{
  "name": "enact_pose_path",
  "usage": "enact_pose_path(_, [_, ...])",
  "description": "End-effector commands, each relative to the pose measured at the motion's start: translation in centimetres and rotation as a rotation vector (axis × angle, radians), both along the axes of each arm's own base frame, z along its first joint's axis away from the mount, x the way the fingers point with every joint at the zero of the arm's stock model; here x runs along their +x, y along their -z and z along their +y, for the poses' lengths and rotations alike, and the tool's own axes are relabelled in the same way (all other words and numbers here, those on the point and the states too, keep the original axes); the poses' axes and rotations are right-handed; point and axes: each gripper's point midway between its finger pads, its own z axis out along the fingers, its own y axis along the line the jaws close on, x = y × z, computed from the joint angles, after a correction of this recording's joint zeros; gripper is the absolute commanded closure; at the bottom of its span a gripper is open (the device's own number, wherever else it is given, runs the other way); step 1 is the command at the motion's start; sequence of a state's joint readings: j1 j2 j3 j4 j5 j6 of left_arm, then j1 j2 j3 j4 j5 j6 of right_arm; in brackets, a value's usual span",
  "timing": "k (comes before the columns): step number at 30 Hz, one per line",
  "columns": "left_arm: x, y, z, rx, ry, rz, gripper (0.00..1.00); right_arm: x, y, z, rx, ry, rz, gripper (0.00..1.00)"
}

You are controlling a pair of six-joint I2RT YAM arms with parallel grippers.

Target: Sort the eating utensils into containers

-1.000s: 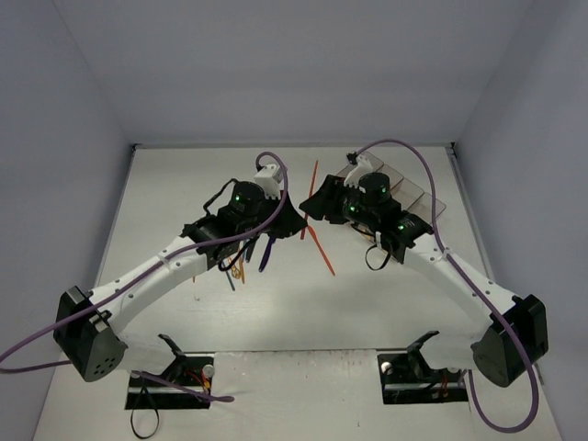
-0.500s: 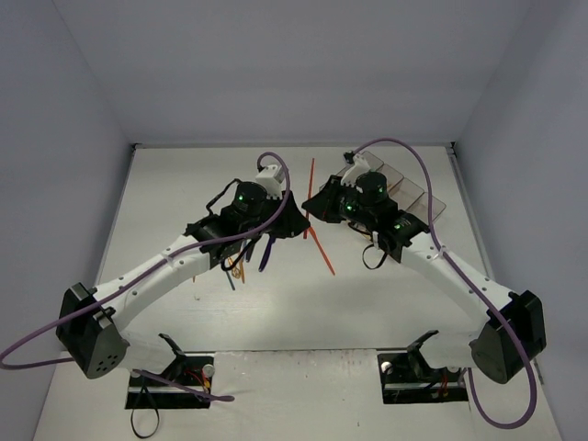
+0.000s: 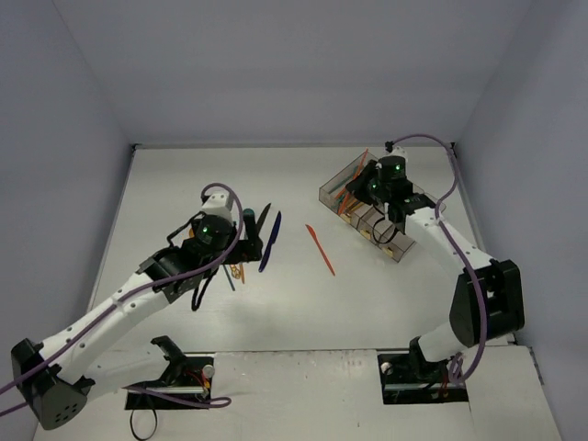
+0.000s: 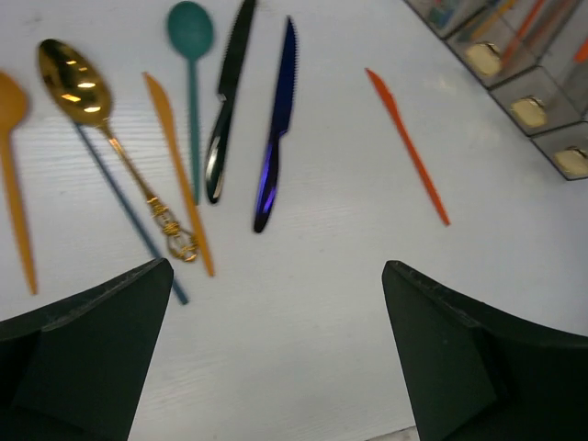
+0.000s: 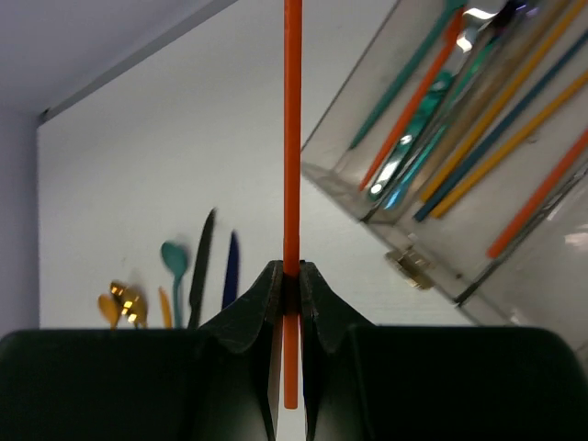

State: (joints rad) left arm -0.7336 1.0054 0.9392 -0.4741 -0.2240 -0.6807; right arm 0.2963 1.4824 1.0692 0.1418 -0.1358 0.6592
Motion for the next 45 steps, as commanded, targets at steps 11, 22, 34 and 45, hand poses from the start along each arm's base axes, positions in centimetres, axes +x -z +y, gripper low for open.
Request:
enact_pose_path(11, [-3.6, 2.9, 9.0, 0.136, -0.242, 0.029, 0.03, 9.6, 3.5, -9.4, -0.043, 0.387, 0.038, 0.95])
enact_pose_path(22, [-4.5, 4.6, 9.4, 0.133, -0.277, 0.095, 0.03, 8.2, 7.0, -9.1, -0.032, 0.392, 0.13, 0.69])
enact_pose_path(34, [-3.3, 6.4, 9.6, 0.183, -0.377, 0.15, 0.07, 2.8, -2.1, -9.0, -0.155, 0.222, -0.009, 0.44])
enact_pose_path(45, [-1.0, 11.1, 7.9, 0.216, -0.41, 0.292, 0.34, -4.9, -3.4, -8.5, -0.167, 0.085, -0.039, 0.37])
